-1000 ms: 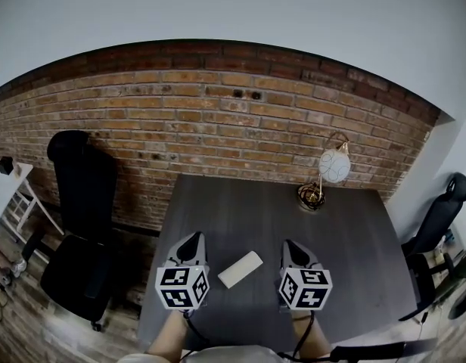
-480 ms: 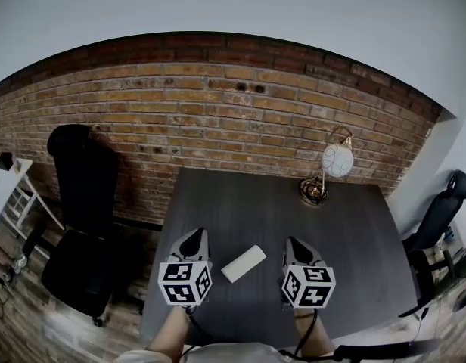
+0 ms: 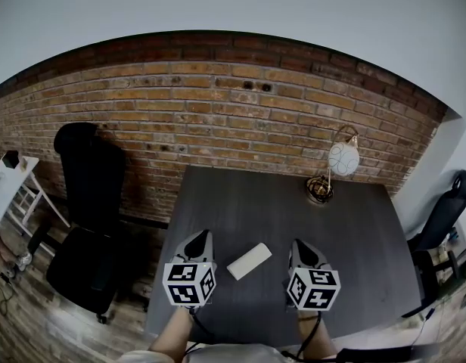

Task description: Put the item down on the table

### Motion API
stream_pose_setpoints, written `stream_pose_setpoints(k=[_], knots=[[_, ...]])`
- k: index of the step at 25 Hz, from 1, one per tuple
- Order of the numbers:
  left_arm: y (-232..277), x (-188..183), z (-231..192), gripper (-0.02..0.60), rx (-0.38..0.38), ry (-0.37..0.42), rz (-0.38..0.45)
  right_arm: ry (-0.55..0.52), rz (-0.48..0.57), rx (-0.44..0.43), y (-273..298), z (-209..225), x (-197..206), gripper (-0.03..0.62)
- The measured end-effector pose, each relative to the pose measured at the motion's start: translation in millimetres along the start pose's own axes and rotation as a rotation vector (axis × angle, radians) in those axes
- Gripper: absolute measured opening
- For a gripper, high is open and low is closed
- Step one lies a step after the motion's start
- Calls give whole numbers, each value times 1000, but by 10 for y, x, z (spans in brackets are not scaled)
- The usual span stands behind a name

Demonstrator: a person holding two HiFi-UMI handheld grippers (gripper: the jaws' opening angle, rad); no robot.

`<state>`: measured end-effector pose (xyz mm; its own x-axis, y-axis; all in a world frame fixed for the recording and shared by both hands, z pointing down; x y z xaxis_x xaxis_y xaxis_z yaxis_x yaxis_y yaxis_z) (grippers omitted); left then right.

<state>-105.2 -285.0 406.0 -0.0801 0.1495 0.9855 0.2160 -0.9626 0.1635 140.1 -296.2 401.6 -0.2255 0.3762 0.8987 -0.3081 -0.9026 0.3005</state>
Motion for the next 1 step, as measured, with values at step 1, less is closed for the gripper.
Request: stream_pose_setpoints(k=[1], knots=[[-7, 4, 4, 15, 1, 0, -1, 1, -1, 1, -10, 6, 3, 32]])
Point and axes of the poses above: the fingertips, and each gripper's own axes: y forward along the fingers, z to its right, x out of its underside, the point moved 3 cm from there along -y, backward along the fingers, and after that the axes turned 15 degrees about y, right-handed, at the moved point
